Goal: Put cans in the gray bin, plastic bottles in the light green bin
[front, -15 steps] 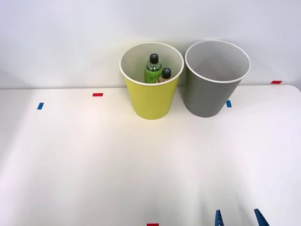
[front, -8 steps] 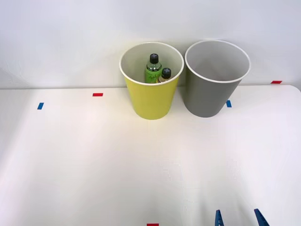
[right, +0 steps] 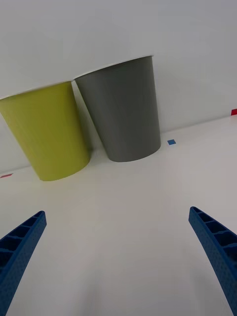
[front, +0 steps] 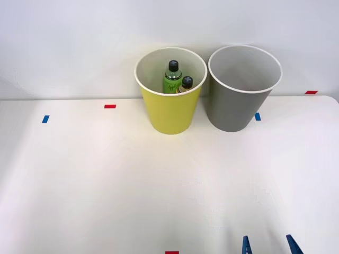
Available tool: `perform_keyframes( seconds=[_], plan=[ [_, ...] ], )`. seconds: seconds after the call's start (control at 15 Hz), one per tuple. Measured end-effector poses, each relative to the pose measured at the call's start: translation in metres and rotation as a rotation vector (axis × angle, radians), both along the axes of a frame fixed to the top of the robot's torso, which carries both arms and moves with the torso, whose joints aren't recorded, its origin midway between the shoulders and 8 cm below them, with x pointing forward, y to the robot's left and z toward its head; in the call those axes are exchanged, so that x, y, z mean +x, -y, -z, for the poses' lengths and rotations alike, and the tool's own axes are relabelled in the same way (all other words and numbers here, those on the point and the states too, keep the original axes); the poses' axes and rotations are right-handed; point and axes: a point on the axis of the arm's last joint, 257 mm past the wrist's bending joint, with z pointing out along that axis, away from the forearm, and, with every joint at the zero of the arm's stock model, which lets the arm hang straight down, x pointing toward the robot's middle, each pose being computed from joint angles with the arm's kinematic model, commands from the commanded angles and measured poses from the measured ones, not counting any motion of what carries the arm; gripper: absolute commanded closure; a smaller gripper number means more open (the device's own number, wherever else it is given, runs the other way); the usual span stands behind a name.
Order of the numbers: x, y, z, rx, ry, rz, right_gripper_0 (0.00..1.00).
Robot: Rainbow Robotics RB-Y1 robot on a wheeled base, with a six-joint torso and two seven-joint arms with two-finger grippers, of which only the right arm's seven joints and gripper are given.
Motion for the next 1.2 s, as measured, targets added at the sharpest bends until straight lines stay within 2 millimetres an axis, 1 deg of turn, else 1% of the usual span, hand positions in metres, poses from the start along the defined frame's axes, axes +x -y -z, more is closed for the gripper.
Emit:
perform_keyframes(
  seconds=[1.2],
  plan=[
    [0.0000, 0.0000, 0.0000, 0.000, 0.000, 0.000, 0.00]
  ],
)
